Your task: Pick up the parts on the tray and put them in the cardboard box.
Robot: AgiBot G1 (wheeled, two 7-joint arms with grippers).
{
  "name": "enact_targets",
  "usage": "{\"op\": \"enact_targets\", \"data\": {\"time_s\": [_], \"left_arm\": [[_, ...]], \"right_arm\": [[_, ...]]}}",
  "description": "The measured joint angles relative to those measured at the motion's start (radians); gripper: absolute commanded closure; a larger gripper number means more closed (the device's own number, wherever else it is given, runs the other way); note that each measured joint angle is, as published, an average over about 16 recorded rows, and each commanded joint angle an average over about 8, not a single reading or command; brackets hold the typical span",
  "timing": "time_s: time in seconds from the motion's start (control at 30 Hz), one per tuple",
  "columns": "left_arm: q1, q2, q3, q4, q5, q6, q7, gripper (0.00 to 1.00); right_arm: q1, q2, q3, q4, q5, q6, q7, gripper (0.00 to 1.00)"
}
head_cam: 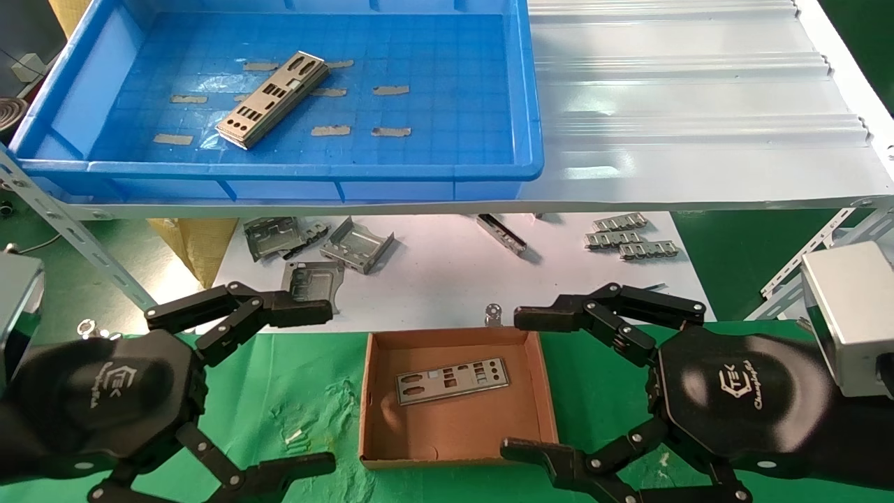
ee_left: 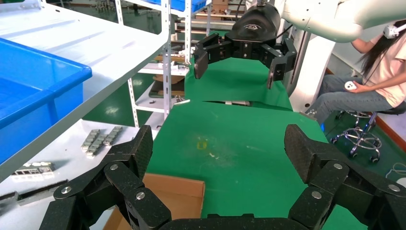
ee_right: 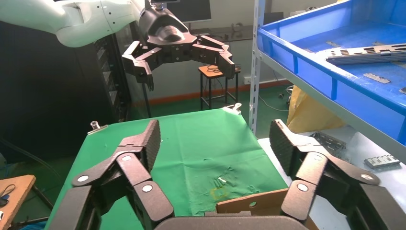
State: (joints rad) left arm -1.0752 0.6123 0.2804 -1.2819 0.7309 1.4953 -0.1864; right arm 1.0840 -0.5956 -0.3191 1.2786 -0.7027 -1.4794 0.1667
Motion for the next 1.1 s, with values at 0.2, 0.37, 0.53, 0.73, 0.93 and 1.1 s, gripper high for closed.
{"op": "enact_targets", "data": {"time_s": [0.2,0.37,0.53,0.73,0.93,1.1], "left_arm": [[0.000,0.000,0.000,0.000,0.000,0.000,0.000,0.00],[0.000,0.000,0.000,0.000,0.000,0.000,0.000,0.00],[0.000,0.000,0.000,0.000,0.000,0.000,0.000,0.00],[0.000,0.000,0.000,0.000,0.000,0.000,0.000,0.00],[0.000,0.000,0.000,0.000,0.000,0.000,0.000,0.00],[-0.009,0.000,0.001,-0.001,0.006,-0.003,0.000,0.00]], "right_arm": [[0.000,0.000,0.000,0.000,0.000,0.000,0.000,1.00],[0.000,0.000,0.000,0.000,0.000,0.000,0.000,1.00],[0.000,0.000,0.000,0.000,0.000,0.000,0.000,1.00],[0.000,0.000,0.000,0.000,0.000,0.000,0.000,1.00],[0.000,0.000,0.000,0.000,0.000,0.000,0.000,1.00],[0.000,0.000,0.000,0.000,0.000,0.000,0.000,1.00]]}}
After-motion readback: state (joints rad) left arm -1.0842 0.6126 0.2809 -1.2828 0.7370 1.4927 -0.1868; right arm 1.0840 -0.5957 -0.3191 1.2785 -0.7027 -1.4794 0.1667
